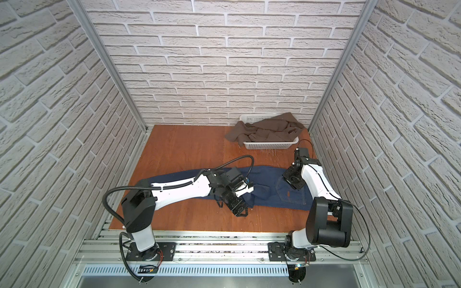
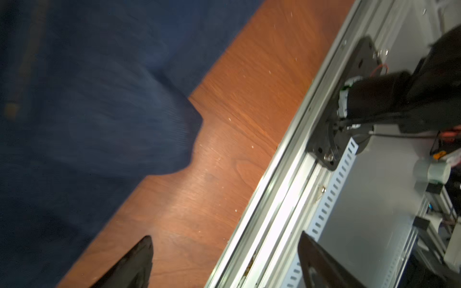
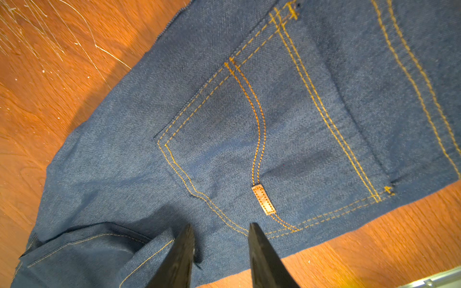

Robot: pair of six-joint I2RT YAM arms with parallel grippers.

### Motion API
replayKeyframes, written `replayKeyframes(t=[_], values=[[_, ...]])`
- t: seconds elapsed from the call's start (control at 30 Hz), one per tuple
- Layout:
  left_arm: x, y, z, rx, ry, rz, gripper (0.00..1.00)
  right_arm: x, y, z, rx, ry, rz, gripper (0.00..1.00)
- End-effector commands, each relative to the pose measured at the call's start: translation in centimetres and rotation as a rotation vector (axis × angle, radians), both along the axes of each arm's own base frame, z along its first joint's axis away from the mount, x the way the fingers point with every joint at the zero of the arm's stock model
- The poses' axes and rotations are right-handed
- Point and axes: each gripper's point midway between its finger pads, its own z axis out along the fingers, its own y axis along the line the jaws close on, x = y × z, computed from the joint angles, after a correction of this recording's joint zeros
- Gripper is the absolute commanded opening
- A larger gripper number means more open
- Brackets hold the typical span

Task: Fold and stack the trousers

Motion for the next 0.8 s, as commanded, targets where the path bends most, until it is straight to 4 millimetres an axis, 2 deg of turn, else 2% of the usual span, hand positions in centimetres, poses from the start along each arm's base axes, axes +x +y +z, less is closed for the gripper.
replayKeyframes(t=[0.0, 0.1, 0.2, 0.4, 0.5, 0.63, 0.77], values=[[6.7, 1.5, 4.3, -0.131, -0.07, 0.261, 0.89, 0.0, -0.1, 0.5, -0.009, -0.022, 0.014, 0.39], [9.7, 2.3, 4.4, -0.181, -0.021, 0.392, 0.87, 0.0, 0.0, 0.5, -0.006, -0.024, 0.017, 0.39], [10.9, 1.3, 3.9, -0.212, 0.024, 0.438, 0.87, 0.0, 0.0, 0.5, -0.005, -0.021, 0.02, 0.39], [12.7, -1.3, 0.2, -0.266, 0.177, 0.512, 0.84, 0.1, 0.1, 0.6, 0.002, -0.026, 0.021, 0.39], [12.7, -2.5, -1.4, -0.279, 0.263, 0.523, 0.84, 0.1, 0.1, 0.7, 0.001, -0.03, 0.025, 0.39], [11.5, -3.5, -3.9, -0.253, 0.346, 0.509, 0.84, 0.0, 0.1, 0.6, 0.0, -0.024, 0.025, 0.39], [10.2, -4.1, -4.5, -0.251, 0.378, 0.486, 0.84, 0.0, 0.1, 0.4, 0.002, -0.022, 0.024, 0.39]])
